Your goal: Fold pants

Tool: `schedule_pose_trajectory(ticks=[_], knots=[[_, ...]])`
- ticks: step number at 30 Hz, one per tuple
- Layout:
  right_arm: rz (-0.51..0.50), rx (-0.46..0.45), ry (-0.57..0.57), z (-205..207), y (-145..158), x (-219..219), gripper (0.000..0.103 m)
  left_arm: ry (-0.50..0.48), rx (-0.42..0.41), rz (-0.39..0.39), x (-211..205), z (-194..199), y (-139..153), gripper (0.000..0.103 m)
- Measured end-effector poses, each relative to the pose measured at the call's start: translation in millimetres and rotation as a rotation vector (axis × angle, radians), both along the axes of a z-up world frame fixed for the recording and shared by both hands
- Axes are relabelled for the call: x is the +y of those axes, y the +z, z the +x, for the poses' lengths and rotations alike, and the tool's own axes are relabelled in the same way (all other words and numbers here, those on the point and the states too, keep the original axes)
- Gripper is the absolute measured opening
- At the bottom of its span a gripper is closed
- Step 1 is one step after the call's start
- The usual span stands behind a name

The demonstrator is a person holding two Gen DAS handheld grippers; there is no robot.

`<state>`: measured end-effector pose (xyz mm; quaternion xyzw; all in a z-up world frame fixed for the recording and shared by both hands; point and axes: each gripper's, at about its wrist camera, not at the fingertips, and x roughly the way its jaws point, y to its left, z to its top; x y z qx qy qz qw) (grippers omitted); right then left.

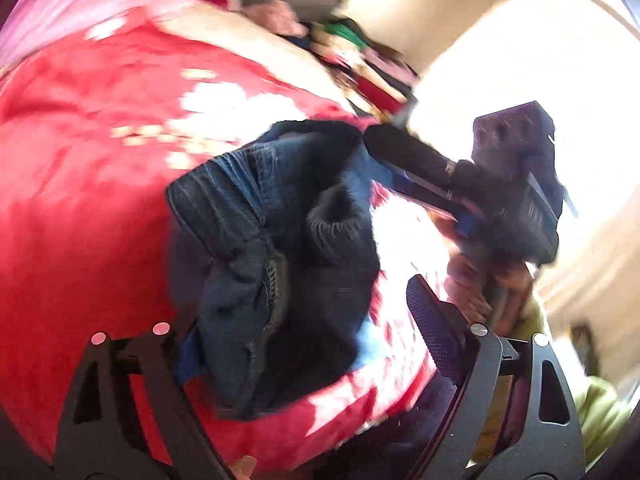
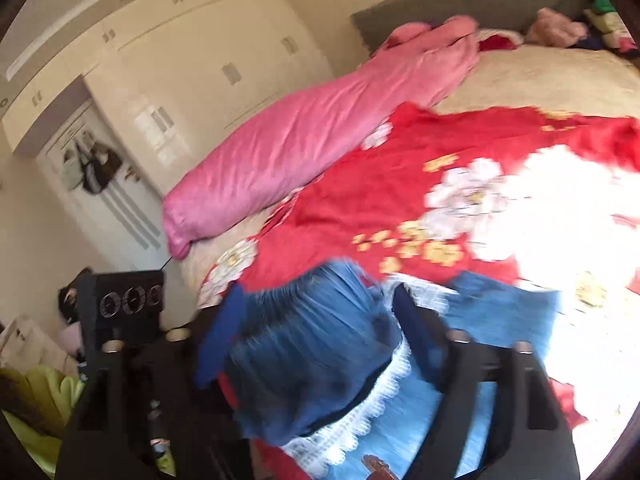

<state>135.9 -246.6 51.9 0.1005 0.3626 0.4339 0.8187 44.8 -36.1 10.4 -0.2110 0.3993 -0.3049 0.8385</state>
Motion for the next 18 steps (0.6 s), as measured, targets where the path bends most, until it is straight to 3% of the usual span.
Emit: schedule_pose_trajectory(ticks=[4, 9, 13, 15, 16, 18], knots=[[-0.055, 0.062, -0.182, -11, -21, -51, 0.081, -0.117, -0.013, 0.148, -50, -17, -12, 0.08], [-0.064, 0.148, -0.235, -21, -43, -62, 0.084, -0.149, -0.04, 0.374, -88, -31, -32, 0.082], [-0.153, 0.159, -0.219, -17, -63, -39, 0.084, -0.135, -0.029, 0.392, -83, -32, -38, 0.082], [-0.235, 0.166, -0.23, -15, -80, -35, 0.062, -0.131, -0.026, 0.393, -80, -28, -39, 0.082], [-0.211, 0.194, -0.212, -15, -87, -35, 0.048, -0.129, -0.026, 0.394, -79, -29, -41, 0.082], [-0.173, 0.2, -0.206, -18, -88, -37, 0.043, -0.126, -0.028, 0.391, -79, -28, -41, 0.082]])
